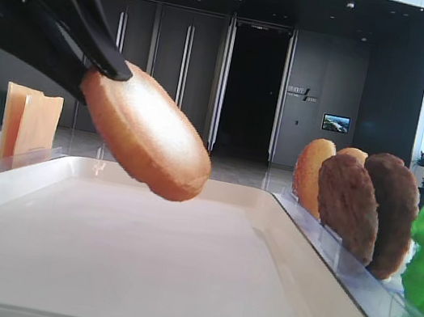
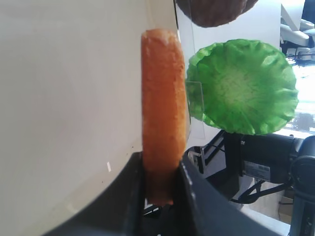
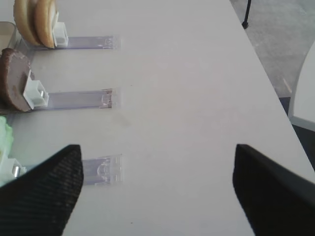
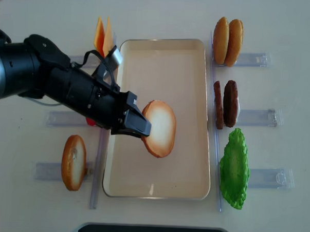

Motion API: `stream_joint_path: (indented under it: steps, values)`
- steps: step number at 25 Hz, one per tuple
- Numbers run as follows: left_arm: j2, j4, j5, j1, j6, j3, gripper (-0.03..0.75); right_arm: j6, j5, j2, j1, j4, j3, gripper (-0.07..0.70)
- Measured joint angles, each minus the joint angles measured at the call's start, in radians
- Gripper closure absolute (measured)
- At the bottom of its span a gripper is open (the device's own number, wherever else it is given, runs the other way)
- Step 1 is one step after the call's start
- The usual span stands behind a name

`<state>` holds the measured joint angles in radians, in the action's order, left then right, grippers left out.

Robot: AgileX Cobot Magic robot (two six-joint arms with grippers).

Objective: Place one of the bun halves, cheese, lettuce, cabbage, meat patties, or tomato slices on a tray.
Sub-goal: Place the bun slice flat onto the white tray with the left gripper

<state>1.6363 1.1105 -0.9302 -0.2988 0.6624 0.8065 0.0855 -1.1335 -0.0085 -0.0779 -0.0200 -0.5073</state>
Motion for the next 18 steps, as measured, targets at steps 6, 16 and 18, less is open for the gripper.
stream_joint_path:
  steps: [6, 16, 18]
  values:
    - [0.033, 0.074, 0.027, -0.001, 0.027, 0.000, 0.590, 0.000, 0.000, 0.000, 0.000, 0.000, 0.000, 0.045]
    - [0.113, 0.119, 0.030, -0.001, 0.069, 0.000, 0.591, 0.000, 0.000, 0.000, 0.000, 0.000, 0.000, 0.045]
    - [0.121, 0.119, 0.031, -0.001, 0.070, 0.000, 0.591, 0.000, 0.000, 0.000, 0.000, 0.000, 0.000, 0.045]
